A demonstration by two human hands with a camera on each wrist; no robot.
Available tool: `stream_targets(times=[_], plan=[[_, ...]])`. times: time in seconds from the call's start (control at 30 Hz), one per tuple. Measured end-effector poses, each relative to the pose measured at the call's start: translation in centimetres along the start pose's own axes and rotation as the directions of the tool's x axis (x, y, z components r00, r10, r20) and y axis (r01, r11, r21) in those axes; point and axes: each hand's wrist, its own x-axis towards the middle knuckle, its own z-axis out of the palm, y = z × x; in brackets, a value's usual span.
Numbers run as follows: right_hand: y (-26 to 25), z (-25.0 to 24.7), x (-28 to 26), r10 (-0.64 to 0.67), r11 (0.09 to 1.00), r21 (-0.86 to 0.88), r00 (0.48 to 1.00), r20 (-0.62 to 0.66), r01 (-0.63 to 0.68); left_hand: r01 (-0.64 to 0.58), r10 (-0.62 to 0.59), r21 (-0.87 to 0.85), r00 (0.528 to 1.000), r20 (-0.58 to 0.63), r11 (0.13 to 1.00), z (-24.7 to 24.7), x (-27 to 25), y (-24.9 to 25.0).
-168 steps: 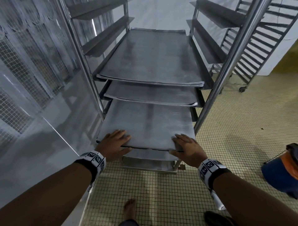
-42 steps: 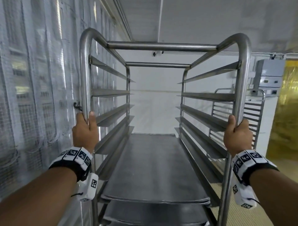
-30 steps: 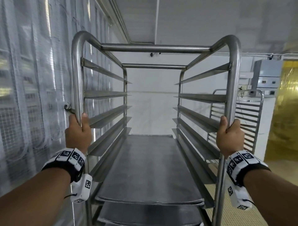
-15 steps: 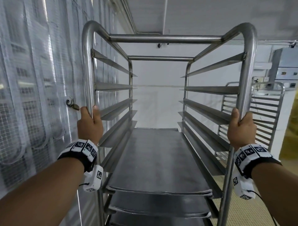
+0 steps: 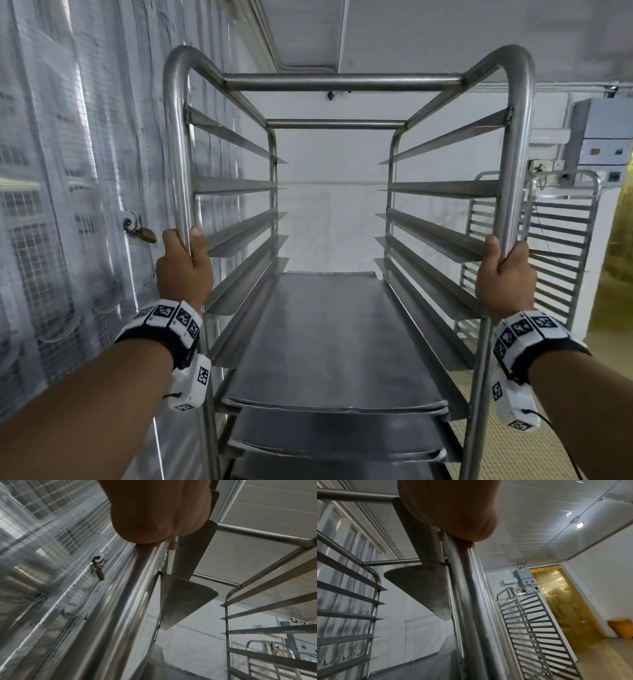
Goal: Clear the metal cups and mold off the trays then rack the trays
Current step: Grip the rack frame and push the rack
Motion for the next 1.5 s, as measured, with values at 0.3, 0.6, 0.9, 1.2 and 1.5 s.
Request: stream_targets(times=[0.3, 0.6, 0.9, 1.2, 1.5], plan=[[-0.7, 6.7, 1.6, -0.025, 0.996, 0.089, 1.000, -0.011, 0.026, 0.033, -0.033, 0.007, 0.999, 0.006, 0.999, 4.9, 3.9, -4.6], [-0.2, 13.0, 3.1, -0.045, 0.997, 0.062, 0.999, -0.028, 0.046, 0.085, -0.084, -0.026, 0.996, 0.044, 0.996, 10.7, 5.3, -10.4], [1.9, 20.0, 4.9, -0.003, 1.000, 0.028, 0.998, -0.057, 0.004, 0.043, -0.039, -0.073, 0.998, 0.047, 0.996, 17.0, 7.4, -13.6], [4.4, 28.1, 8.4, -0.073, 0.996, 0.058, 0.997, -0.024, 0.075, 0.142, -0.139, -0.041, 0.988, 0.068, 0.989, 23.5, 10.0, -15.7], [6.2, 35.8, 11.7, -0.093, 0.995, 0.042, 0.996, -0.008, 0.093, 0.168, -0.167, -0.002, 0.985, 0.030, 0.986, 30.2, 12.8, -19.0]])
